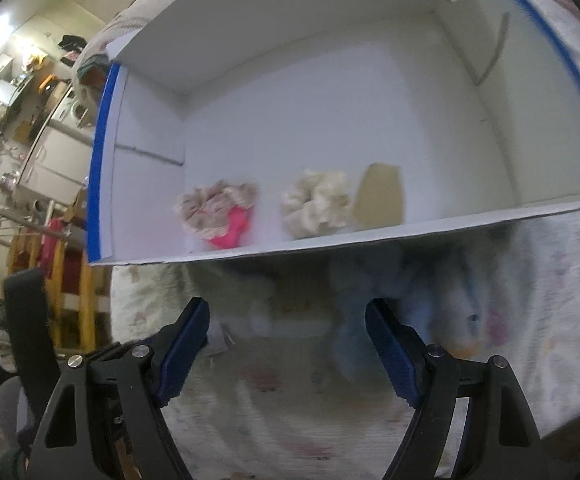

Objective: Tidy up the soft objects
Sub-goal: 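Grasp the plastic bag with the left gripper while the right gripper grasps the white cloth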

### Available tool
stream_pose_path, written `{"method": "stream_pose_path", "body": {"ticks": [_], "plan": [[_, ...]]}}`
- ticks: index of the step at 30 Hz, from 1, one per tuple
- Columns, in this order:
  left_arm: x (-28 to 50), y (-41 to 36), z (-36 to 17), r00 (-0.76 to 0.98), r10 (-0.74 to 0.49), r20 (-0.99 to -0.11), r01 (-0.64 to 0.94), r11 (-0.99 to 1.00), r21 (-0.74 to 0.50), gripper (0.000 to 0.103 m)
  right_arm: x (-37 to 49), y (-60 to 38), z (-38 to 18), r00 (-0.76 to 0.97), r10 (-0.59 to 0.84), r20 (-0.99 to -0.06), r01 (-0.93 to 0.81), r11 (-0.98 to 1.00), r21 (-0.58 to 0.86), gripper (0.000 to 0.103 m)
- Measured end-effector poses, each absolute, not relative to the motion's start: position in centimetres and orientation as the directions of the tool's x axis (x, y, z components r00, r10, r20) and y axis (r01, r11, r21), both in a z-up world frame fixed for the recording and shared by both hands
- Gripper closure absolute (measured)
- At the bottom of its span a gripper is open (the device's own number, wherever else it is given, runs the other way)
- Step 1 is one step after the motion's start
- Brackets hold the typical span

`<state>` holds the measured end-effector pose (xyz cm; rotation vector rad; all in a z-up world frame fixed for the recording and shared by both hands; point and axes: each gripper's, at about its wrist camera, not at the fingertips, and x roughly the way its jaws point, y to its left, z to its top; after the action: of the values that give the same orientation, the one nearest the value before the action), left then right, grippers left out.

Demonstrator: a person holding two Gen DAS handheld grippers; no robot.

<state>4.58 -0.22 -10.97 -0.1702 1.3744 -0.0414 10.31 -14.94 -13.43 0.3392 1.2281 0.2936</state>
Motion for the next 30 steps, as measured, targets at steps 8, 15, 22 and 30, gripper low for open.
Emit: {"method": "stream_pose_path", "body": {"ticks": [8, 15, 22, 30], "plan": [[4.1, 3.0, -8.8, 0.262, -0.027, -0.965, -0.163, 0.984, -0.071, 0.081, 12.4, -10.0, -14.9, 0.278, 0.333, -0.901, -0.085, 0.943, 0.322, 0.023], [4.8, 4.0, -8.3, 0.274, -0.010, -0.962, -0.181, 0.981, -0.062, 0.081, 13.6, -6.7, -17.6, 0.237, 0.224, -0.945, -0.151, 0.970, 0.192, 0.051], [4.2, 4.1, -8.3, 0.287, 0.006, -0.958, -0.194, 0.980, -0.052, 0.081, 12.7, -6.8, -17.3, 0.227, 0.286, -0.931, -0.199, 0.949, 0.243, 0.069], [4.4, 2.9, -8.4, 0.295, 0.009, -0.956, -0.154, 0.987, -0.039, 0.081, 9.8, -9.6, -16.0, 0.265, 0.289, -0.920, -0.221, 0.947, 0.234, 0.069]]}}
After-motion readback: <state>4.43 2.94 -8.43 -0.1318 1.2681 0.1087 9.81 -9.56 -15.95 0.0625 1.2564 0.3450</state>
